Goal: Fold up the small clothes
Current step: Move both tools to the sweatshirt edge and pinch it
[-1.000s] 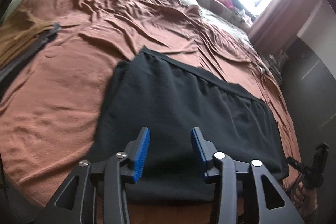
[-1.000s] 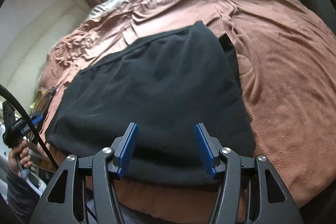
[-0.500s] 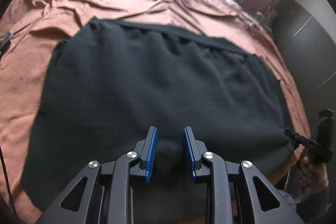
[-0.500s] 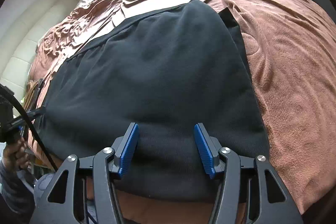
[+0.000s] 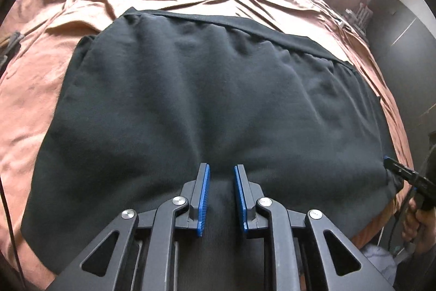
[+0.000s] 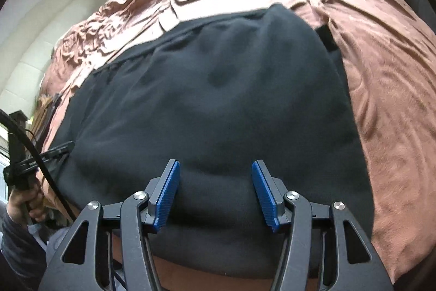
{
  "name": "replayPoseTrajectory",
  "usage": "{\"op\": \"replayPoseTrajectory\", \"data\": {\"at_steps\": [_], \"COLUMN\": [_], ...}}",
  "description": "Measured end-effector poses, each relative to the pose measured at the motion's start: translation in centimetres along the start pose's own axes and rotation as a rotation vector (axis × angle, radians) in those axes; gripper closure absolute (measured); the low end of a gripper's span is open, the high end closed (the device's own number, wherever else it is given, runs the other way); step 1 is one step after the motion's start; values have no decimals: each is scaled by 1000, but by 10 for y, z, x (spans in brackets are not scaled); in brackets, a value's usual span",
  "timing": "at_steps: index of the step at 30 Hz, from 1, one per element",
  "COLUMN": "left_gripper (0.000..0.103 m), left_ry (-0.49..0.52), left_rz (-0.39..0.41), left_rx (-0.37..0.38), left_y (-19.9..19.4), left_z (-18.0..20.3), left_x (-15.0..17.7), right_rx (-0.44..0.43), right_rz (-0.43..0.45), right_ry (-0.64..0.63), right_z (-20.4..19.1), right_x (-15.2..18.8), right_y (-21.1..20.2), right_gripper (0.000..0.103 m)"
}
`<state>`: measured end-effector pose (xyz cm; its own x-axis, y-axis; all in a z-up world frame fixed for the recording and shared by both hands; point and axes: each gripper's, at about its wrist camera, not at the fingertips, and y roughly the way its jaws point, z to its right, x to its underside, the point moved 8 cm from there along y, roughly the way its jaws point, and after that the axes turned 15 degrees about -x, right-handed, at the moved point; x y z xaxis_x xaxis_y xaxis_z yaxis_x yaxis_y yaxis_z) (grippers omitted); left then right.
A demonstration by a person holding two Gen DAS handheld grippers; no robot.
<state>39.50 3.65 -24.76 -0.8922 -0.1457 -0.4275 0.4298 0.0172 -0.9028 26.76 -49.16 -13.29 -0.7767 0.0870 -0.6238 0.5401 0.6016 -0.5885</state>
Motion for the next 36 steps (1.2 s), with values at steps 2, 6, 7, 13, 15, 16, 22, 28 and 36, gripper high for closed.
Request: {"op": "replayPoseTrajectory", "data": {"at_steps": [2, 6, 7, 13, 15, 16, 22, 28, 36], "left_gripper": [82, 83, 83, 82, 80, 78, 40, 32, 32], "left_ry": [-11, -4, -9, -127, -154, -177, -281, -374, -556], "left_rz": [0, -5, -12, 34, 69, 80, 116, 142, 124], "left_rx": [10, 11, 20, 74, 82, 95, 130, 197, 283], "left_y": [-1, 0, 0, -27, -42, -48, -71, -89, -89], "left_z": [-2, -1, -2, -22, -31, -37, -64, -84, -114], "left_x": [6, 9, 7, -1, 1, 4, 22, 41, 62], "right_rx": [-2, 17, 26, 28, 49, 44, -23, -28, -53], "right_rz": [-1, -15, -22, -7, -18, -14, 37, 50, 20], "right_ry": [5, 1, -5, 20, 39, 41, 7, -64, -106], "right_z": [5, 5, 4, -7, -9, -11, -34, -63, -90], "right_x": [5, 9, 9, 8, 11, 12, 5, 1, -1], "right_y": [1, -1, -1, -20, -30, -34, -49, -56, -37], "right_gripper": [50, 50, 50, 50, 50, 50, 50, 50, 57]}}
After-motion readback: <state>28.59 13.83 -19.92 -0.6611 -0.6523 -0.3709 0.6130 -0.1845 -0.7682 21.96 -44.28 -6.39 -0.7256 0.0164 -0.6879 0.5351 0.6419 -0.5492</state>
